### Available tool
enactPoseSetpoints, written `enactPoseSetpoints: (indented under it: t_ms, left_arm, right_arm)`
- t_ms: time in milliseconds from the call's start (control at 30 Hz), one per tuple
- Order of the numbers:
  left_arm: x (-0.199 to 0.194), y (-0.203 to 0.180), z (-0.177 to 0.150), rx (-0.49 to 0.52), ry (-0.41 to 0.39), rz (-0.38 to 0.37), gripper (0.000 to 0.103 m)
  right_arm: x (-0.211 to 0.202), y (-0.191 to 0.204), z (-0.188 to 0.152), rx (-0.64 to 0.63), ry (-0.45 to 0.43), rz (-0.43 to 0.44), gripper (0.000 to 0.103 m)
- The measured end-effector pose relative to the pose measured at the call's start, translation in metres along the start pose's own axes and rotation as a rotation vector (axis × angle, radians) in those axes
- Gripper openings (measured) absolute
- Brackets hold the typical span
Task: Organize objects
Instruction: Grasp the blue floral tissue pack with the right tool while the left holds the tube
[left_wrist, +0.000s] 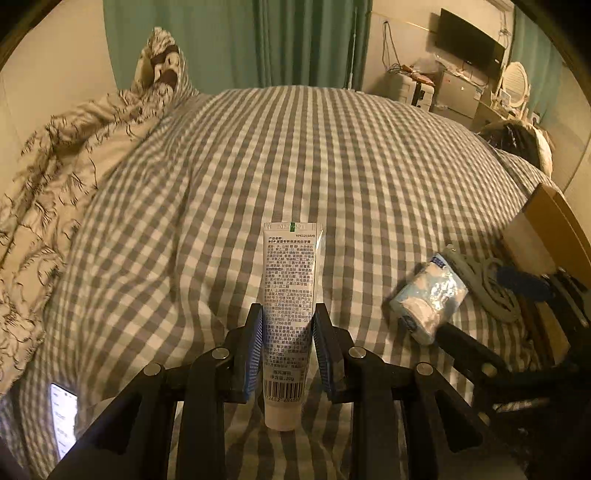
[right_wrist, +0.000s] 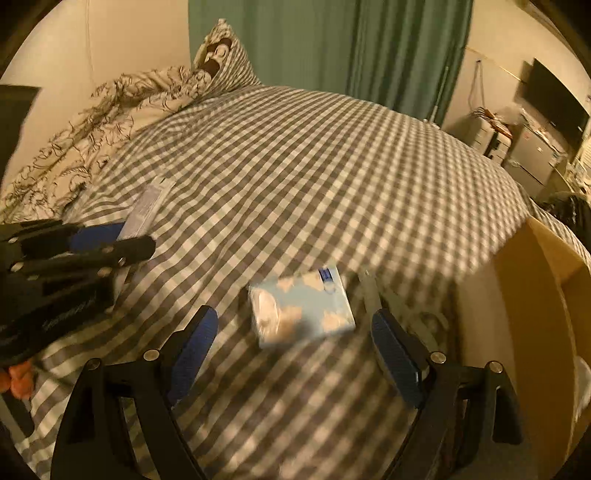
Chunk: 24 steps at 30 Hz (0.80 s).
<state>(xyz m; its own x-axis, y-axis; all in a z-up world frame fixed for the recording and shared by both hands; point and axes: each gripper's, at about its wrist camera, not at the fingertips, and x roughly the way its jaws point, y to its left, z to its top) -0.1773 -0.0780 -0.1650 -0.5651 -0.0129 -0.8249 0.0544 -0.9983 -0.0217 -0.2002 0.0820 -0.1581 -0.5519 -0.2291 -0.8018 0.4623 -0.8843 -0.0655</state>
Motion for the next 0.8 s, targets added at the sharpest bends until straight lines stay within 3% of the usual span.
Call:
enactPoseSetpoints:
  t_ms: [133,267,467,567,800]
  left_arm:
    - [0.015,0.0,-0.003,-0.004,0.032,-0.024,0.027]
    - [0.029,0.001,-0.003,-0.01,0.063,-0.046,0.027]
    - [0.037,0.003,-0.005,-0.018,0.082,-0.051,0.027]
    - [0.032,0.001,-0.006,-0.007,0.069,-0.041,0.027]
    - [0.012,-0.004,-0.006,0.012,0.023,-0.023,0.027]
  right_arm:
    - [0.033,0.003,0.006,-0.034,0.057,0.019,0.085]
    - [0.056,0.01,0.004,-0.08,0.104,-0.022,0.085]
    - [0.076,0.001,0.006,-0.031,0.129,-0.039,0.085]
    - [0.074,0.0,0.005,-0.017,0.121,-0.048,0.079]
    - [0.043,-0.006,0.001,0.057,0.059,-0.068,0.076]
